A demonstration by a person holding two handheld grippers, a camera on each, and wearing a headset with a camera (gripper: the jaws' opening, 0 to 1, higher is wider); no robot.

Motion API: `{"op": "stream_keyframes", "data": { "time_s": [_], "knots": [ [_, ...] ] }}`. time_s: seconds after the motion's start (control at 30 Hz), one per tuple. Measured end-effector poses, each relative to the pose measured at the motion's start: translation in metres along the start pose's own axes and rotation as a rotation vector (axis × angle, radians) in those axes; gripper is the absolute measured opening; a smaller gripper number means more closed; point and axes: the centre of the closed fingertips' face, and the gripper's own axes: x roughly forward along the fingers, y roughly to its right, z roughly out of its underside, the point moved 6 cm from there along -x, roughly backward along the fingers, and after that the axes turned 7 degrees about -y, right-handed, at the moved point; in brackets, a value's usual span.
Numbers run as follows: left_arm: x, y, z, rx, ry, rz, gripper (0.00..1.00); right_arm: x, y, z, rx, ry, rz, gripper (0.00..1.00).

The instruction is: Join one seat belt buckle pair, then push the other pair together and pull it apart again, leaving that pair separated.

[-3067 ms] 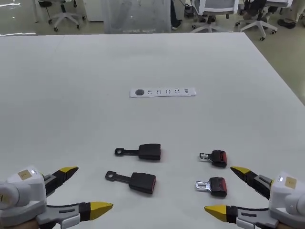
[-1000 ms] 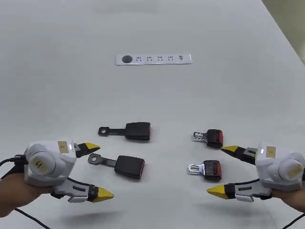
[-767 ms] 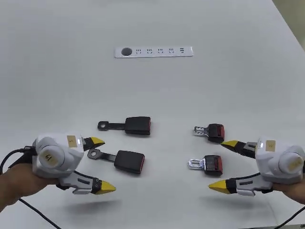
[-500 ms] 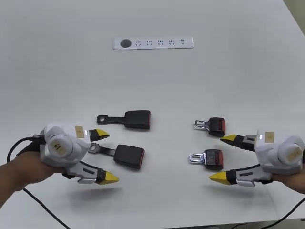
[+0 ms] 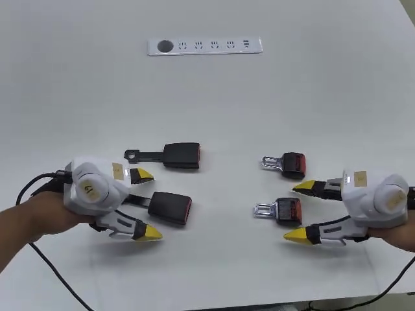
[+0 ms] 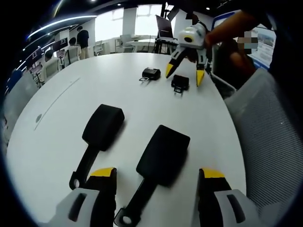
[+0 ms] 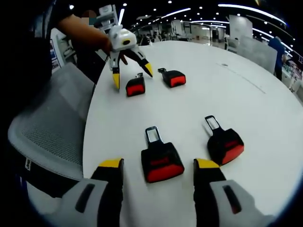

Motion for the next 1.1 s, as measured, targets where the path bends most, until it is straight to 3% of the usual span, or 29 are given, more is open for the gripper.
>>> {"op": "stream_keyframes", "data": {
  "time_s": [0.17,0.23,0.4,0.57,0.63,1.1],
  "knots": [
    [0.0024,-0.0013,0.0008,0.015,-0.001,0.004,0.69,0.0014,0.0016,-0.0005,-0.009,-0.009,-0.017,0.59],
    [0.0023,-0.0022,0.0004,0.021,0.001,0.002,0.68,0.0016,0.0006,-0.0018,0.016,0.009,-0.047,0.59],
    [0.0030,-0.0006,0.0008,0.050,-0.007,0.004,0.68,0.0036,0.0003,-0.0007,-0.012,-0.006,-0.045,0.58],
    [0.0055,0.0009,-0.0021,0.121,-0.022,0.008,0.62,0.0041,-0.0012,0.0038,-0.065,-0.026,-0.056,0.53],
    [0.0070,0.0004,-0.0030,0.154,-0.034,0.001,0.59,0.0022,-0.0014,0.0047,-0.083,-0.038,-0.047,0.53],
    [0.0067,0.0038,-0.0049,0.237,-0.050,0.036,0.45,0.0009,0.0064,0.0015,-0.131,-0.066,-0.028,0.42]
  ]
}}
